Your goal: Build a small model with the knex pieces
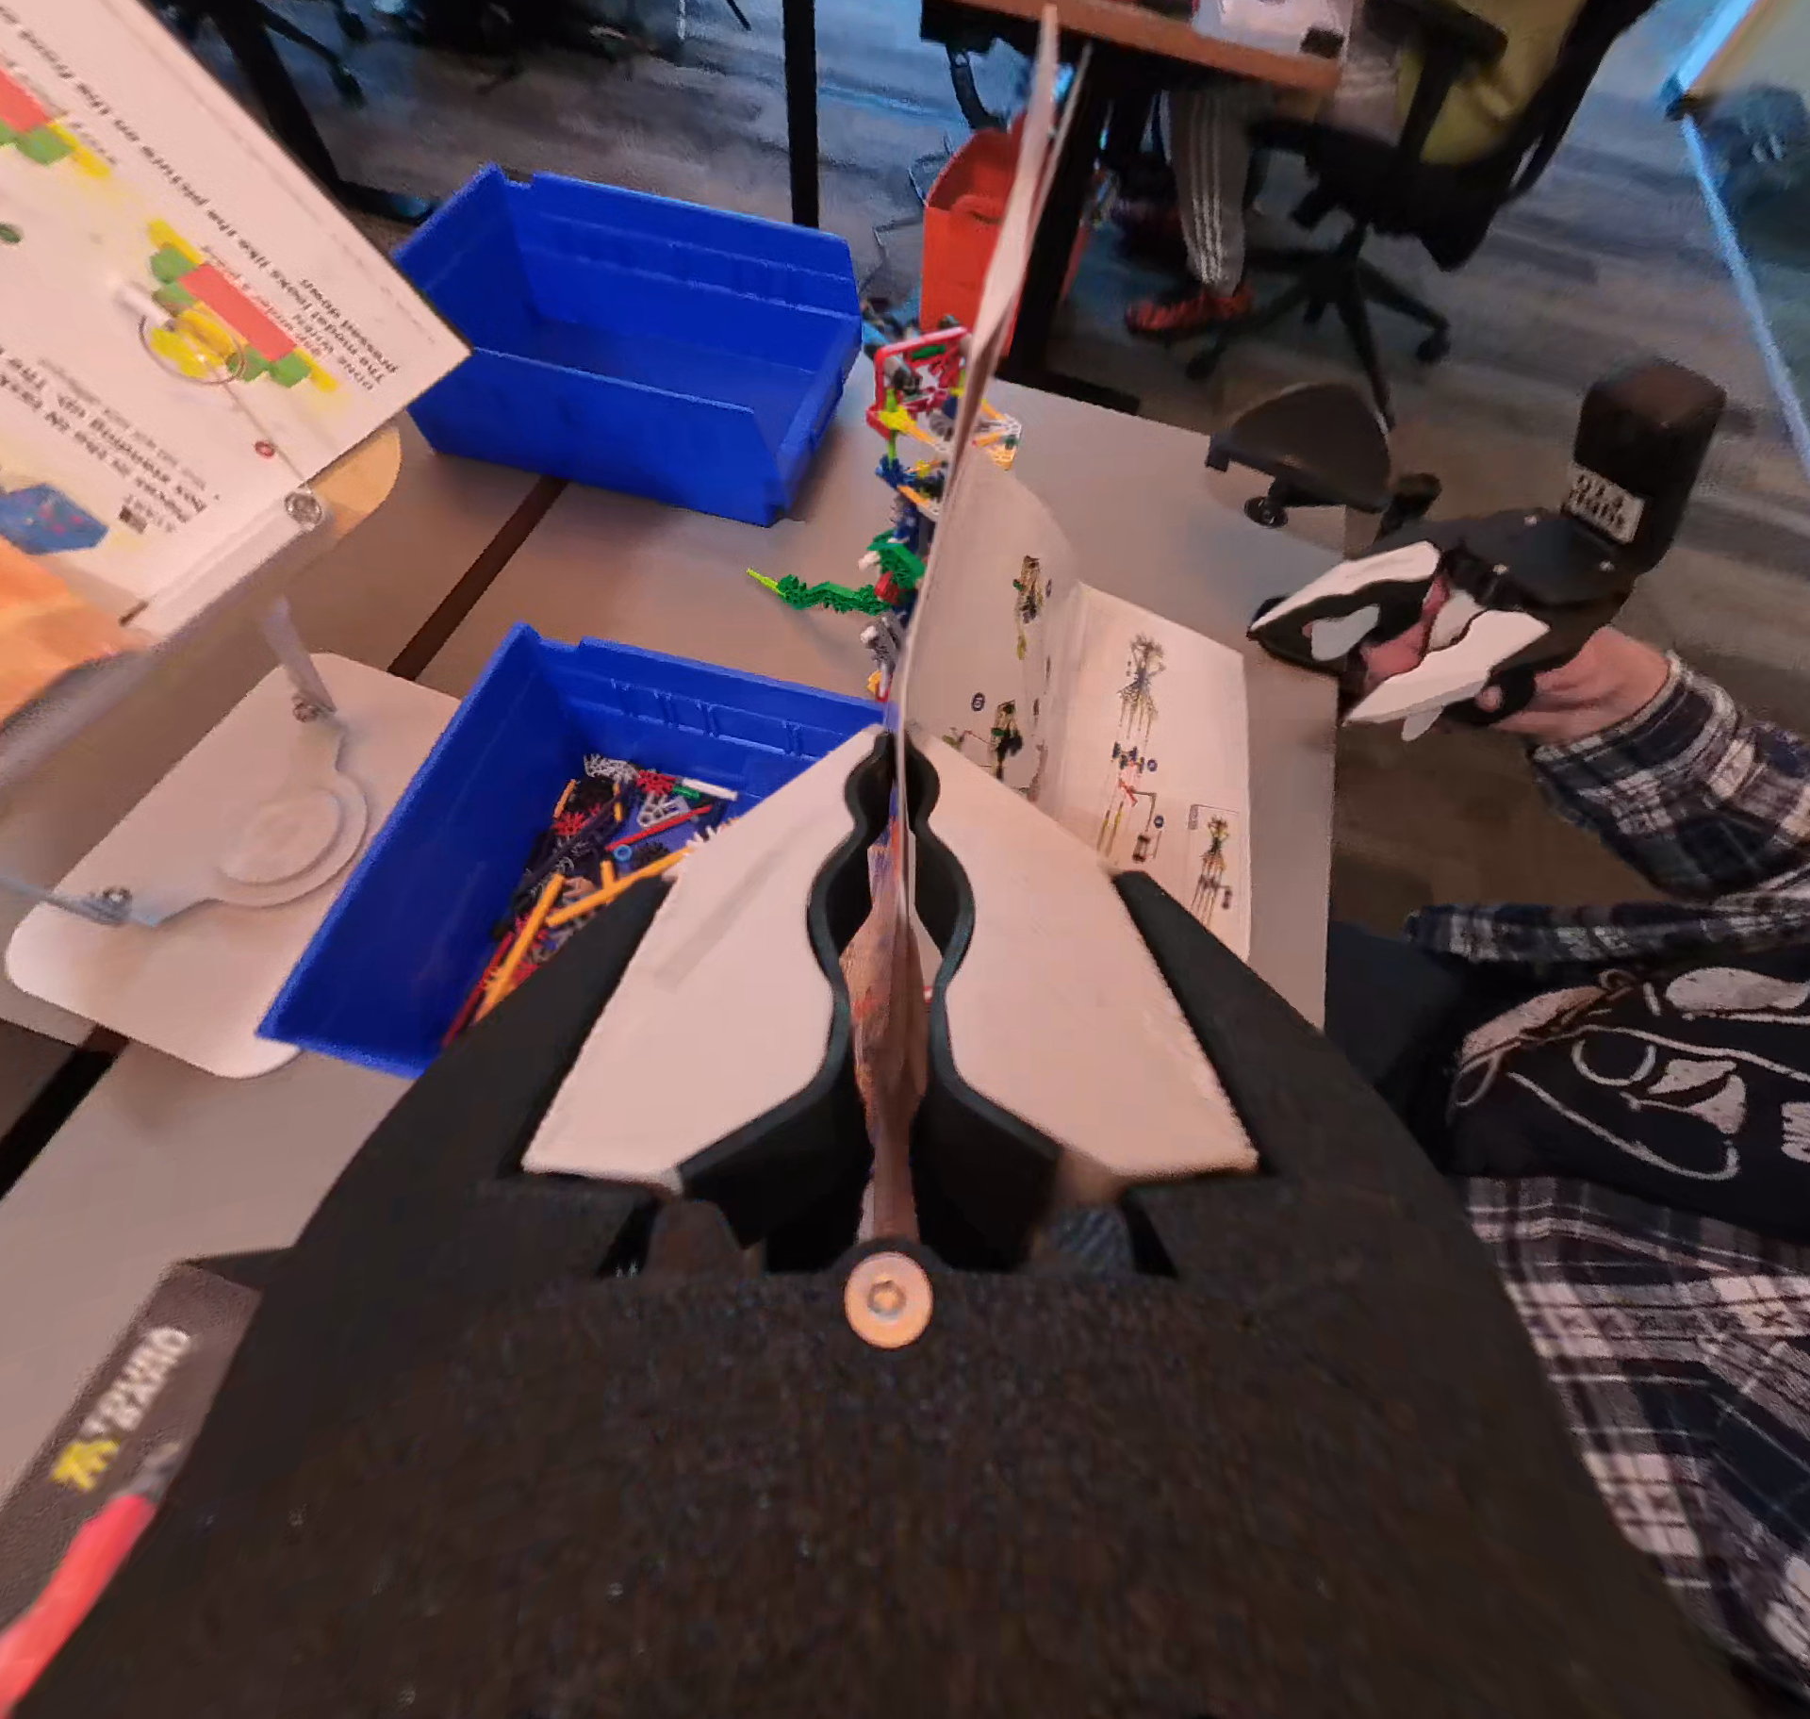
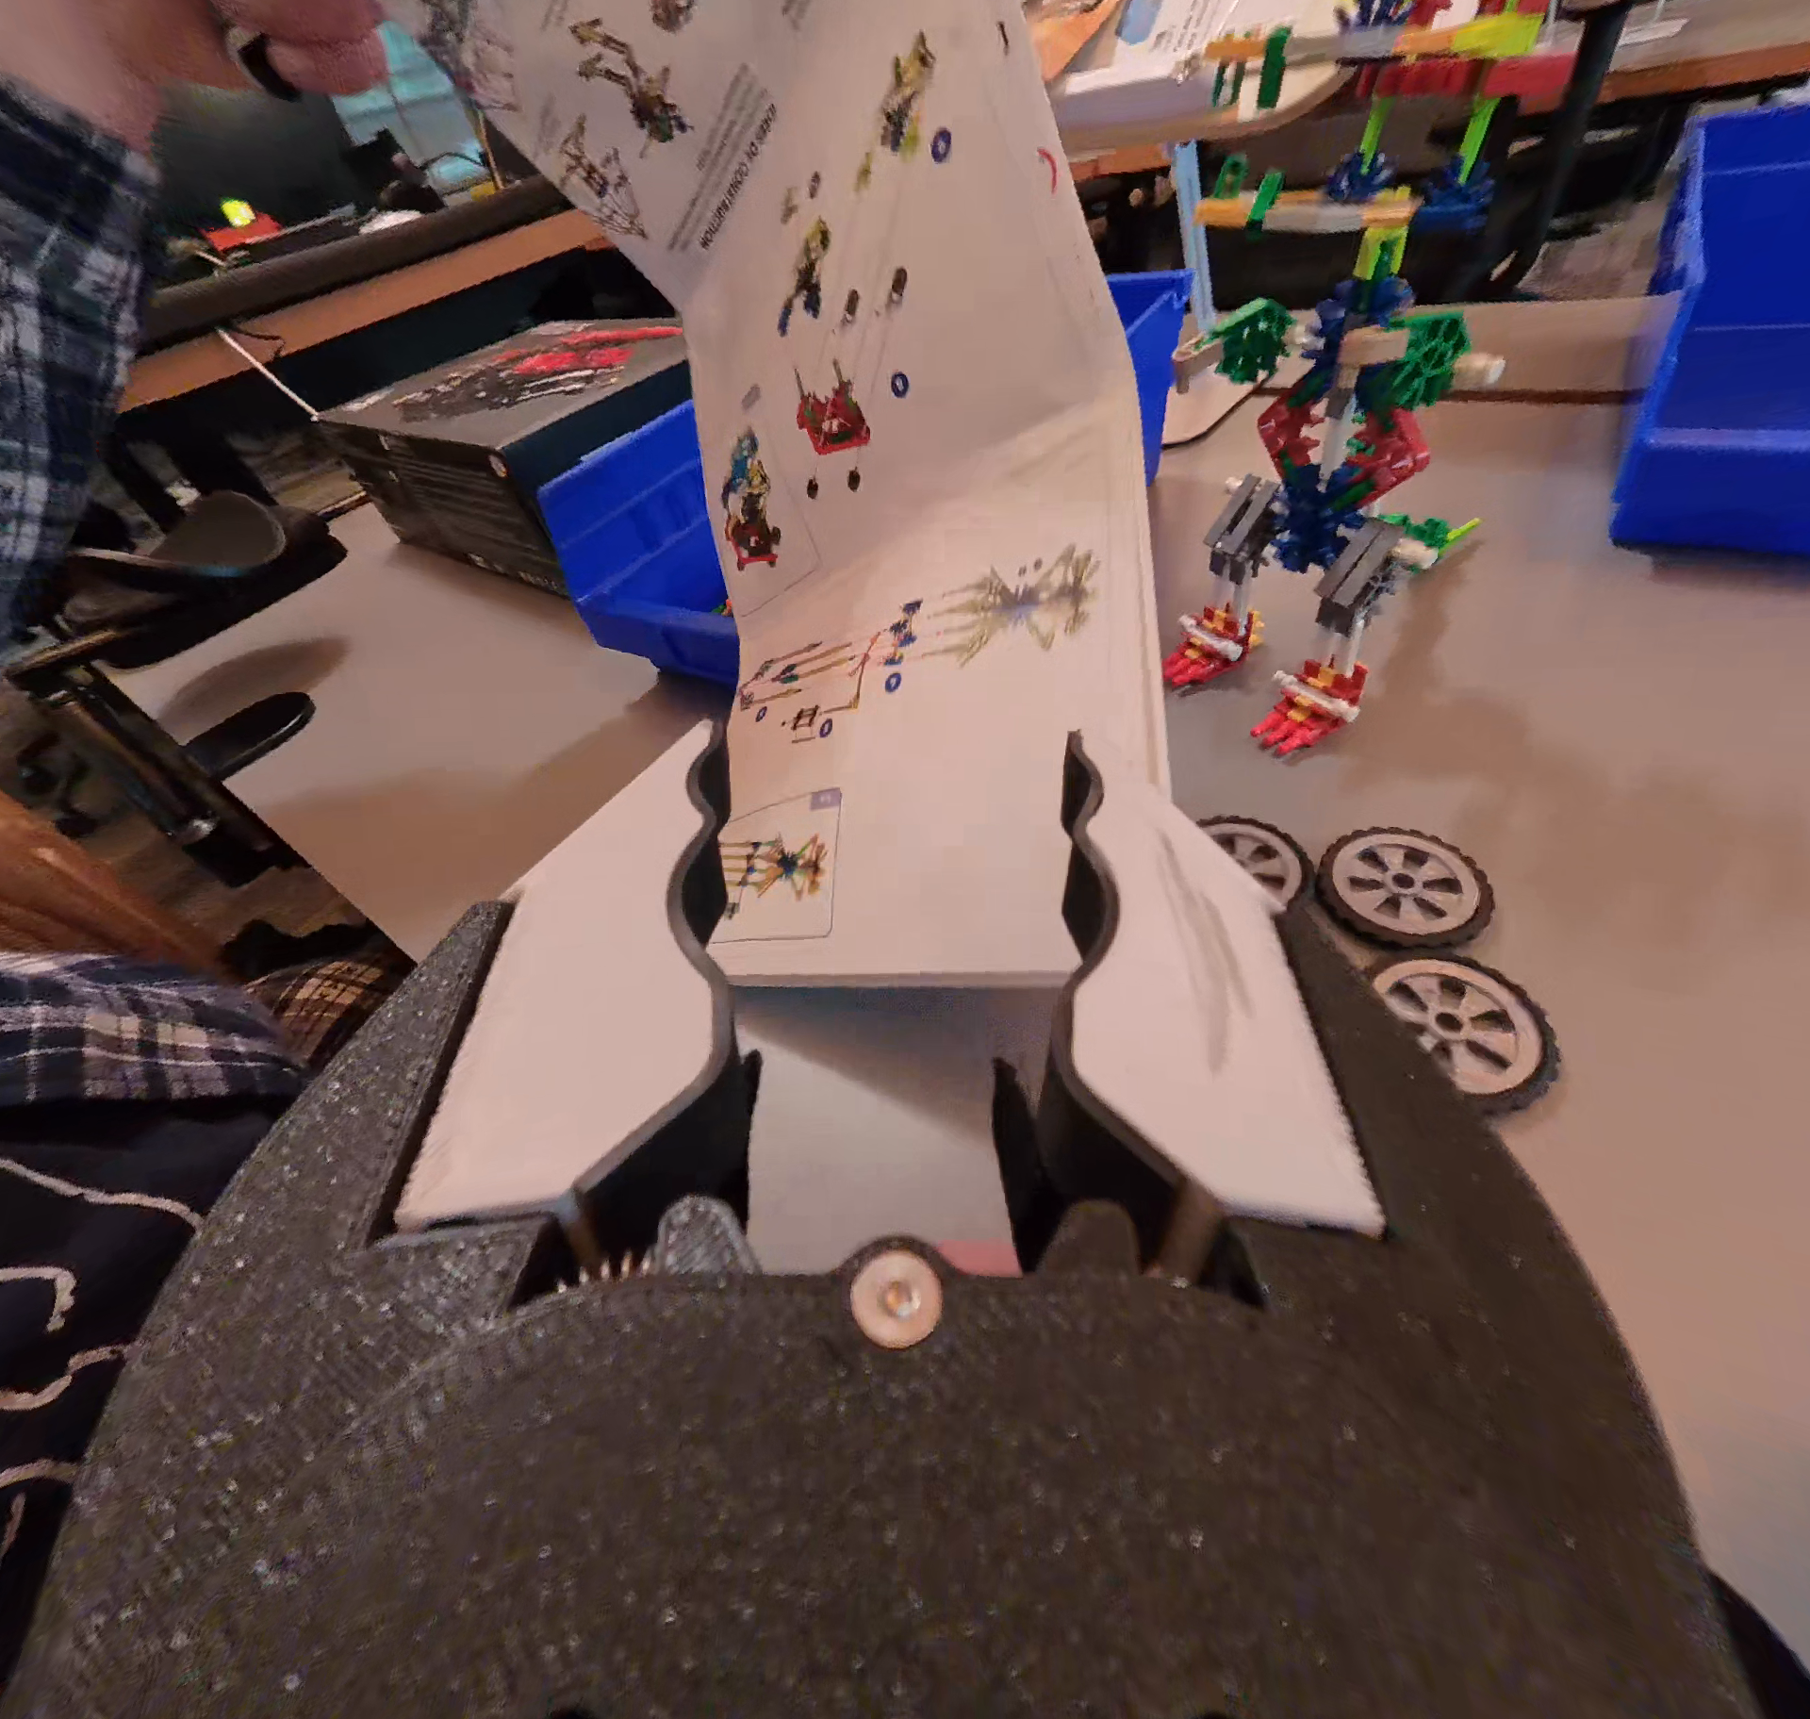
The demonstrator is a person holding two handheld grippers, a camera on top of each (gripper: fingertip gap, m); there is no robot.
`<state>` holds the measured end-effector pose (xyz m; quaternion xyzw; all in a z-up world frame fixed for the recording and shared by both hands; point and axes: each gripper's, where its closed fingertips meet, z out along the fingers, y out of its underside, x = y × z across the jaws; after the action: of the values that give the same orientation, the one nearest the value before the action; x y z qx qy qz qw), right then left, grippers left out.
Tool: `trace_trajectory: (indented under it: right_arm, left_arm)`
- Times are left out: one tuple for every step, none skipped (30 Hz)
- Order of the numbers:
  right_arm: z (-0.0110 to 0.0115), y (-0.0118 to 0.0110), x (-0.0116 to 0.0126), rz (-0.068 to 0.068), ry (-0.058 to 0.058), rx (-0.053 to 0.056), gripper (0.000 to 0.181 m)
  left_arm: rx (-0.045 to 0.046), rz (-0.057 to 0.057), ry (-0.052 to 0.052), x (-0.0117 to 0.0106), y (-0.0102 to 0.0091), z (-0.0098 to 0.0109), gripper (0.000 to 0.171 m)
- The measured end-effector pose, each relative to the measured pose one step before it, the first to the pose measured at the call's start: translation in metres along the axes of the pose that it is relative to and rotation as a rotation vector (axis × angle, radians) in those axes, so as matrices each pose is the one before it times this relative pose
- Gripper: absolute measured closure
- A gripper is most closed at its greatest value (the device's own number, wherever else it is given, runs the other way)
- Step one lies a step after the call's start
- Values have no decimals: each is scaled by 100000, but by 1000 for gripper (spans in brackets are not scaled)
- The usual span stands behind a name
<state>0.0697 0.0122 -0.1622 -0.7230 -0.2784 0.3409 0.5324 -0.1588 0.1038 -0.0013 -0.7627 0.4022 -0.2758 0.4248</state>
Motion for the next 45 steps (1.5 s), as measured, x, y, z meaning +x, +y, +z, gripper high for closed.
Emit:
trace_trajectory:
  right_arm:
    - [123, 388, -88, 790, -51, -1189, 114]
    - [190, 510, -54, 85, 469, -1654, 114]
    - [225, 486, 27, -817, 1439, -1362, 114]
    - [279, 514, -24, -755, 1450, -1598, 114]
    - [293, 450, -74, -236, 1151, -1573, 113]
    - [227, 203, -50, -206, 1474, -340, 112]
    - [140, 72, 59, -339, 2302, 267, 110]
    - [86, 20, 366, -630, 4282, 404, 104]
    - [19, -57, 437, -1020, 4878, 1018, 103]
    - [69, 19, 117, -49, 2577, 794, 103]
    - [189, 126, -351, 1526, -585, 26, 103]
    - [271, 176, -639, 1914, -2292, -311, 103]
    - [391, 359, -672, 1301, -2635, -1627, 103]
    - [492, 499, -428, 653, -1368, -2836, 104]
    - [483, 316, -83, 113, 580, -1948, 105]
    - [400, 10, -81, -68, 410, -354, 113]
    - [274, -301, -153, 455, -492, 1266, 127]
    - [243, -394, 38, 1585, 1, 1657, 135]
    - [305, -219, 234, 2063, 581, 267, 138]
    - [313, -163, 196, 742, 213, -211, 147]
    - [236, -346, 11, -345, -753, 981, 154]
    - [151, -461, -171, 107, -1801, 1750, 163]
    - [115, -446, -262, 662, -2556, 1507, 181]
    - [98, -419, -254, 532, -2375, 1206, 181]
    - [53, -425, -108, -428, -1274, 1092, 181]
    - [5, -403, -8, -1899, -158, 836, 181]
    - [19, -372, 23, -2763, 119, 416, 181]
    - [41, -320, 81, -2043, 168, 108, 181]
    - [65, -304, 138, -366, -110, 115, 181]
    - [89, -268, 42, 823, -1189, 62, 181]
    - [75, -354, 72, 937, -961, 578, 181]
    - [21, -478, 189, 292, 282, 1405, 181]
    - [22, -439, 38, -293, -322, 774, 181]
    - [31, -406, -114, -149, -1313, 186, 181]
    - [-44, -597, 28, -221, 38, 1393, 181]
    - [-72, -652, 85, -1068, 972, 1577, 181]
    - [16, -358, -194, -1571, -770, -625, 181]
    - [61, -278, -330, -1307, -1706, -1097, 181]
    - [42, -389, -160, -1007, -753, 18, 181]
    - [16, -373, -2, -687, 40, 153, 181]
    - [-45, -402, 168, -171, 636, 467, 181]
    - [-119, -441, 311, 634, 889, 995, 181]
    - [-160, -429, 286, 1440, 122, 914, 181]
    - [-185, -407, 300, 1402, -27, 827, 181]
    - [-195, -426, 436, 409, 1019, 804, 181]
  left_arm:
    - [1961, -2549, -705, 124, 565, -437, 171]
    - [1472, -1930, -1050, 73, 675, -418, 171]
    - [1908, -1872, -1605, -76, 625, -403, 171]
    - [1794, -2711, -1686, -161, 668, -372, 171]
    - [518, -1895, -1529, -182, 855, -408, 171]
    - [631, -1908, -2244, -388, 821, -543, 171]
    - [1930, -2808, -1967, -462, 671, -686, 171]
    - [1960, -3189, 441, -192, 684, -728, 171]
    - [2023, -3019, 242, -268, 669, -757, 171]
    - [1851, -2748, -983, -458, 631, -777, 171]
    - [2432, -2355, 63, -270, 427, -760, 171]
    - [2696, -2796, 881, -104, 273, -724, 171]
    - [1807, -1524, -237, -159, 316, -594, 171]
    - [1187, -742, -1440, -264, 282, -494, 171]
    - [964, -899, -65, -48, 213, -371, 171]
    - [526, -742, 403, 42, 195, -302, 171]
    - [313, -316, -234, -7, 168, -232, 171]
    - [-7, 177, 194, 92, 148, -172, 171]
    - [-210, 101, 424, 117, 129, -119, 171]
    - [-83, 197, 289, 66, 76, -98, 171]
    - [87, 112, 189, 5, 26, -64, 171]
    - [145, -46, 802, 65, 5, -27, 171]
    - [436, -263, 557, -10, -59, -36, 171]
    - [211, -188, 433, -6, -23, -36, 171]
    - [278, -201, 1004, 125, -5, -23, 171]
    - [766, -429, 1261, 189, -67, -40, 171]
    - [378, -139, 289, 79, -2, -39, 171]
    - [180, 65, -243, 3, 49, -39, 171]
    - [553, -418, 619, 115, 21, -45, 171]
    - [832, -695, 744, 119, -26, -51, 171]
    - [373, -270, 257, 53, 64, -46, 171]
    - [409, -351, 176, 59, 60, -80, 171]
    - [938, -491, 473, 163, 13, -115, 171]
    - [378, -428, 224, 156, 98, -129, 171]
    - [708, -32, 411, 232, 56, -181, 171]
    - [1700, -915, 1477, 389, -95, -237, 171]
    - [2147, -1768, 2361, 544, -148, -202, 171]
    - [1589, -1352, 1692, 494, -29, -108, 171]
    - [552, -244, 638, 385, 161, -93, 171]
    - [824, -498, -150, 233, 150, -161, 171]
    - [1025, -1242, 253, 220, 199, -172, 171]
    - [702, -1739, 585, 210, 391, -112, 171]
    - [543, -1594, 495, 150, 551, -80, 171]
    - [462, -1878, 514, 99, 673, -66, 171]
    - [-153, -2428, -8, -60, 917, -37, 171]
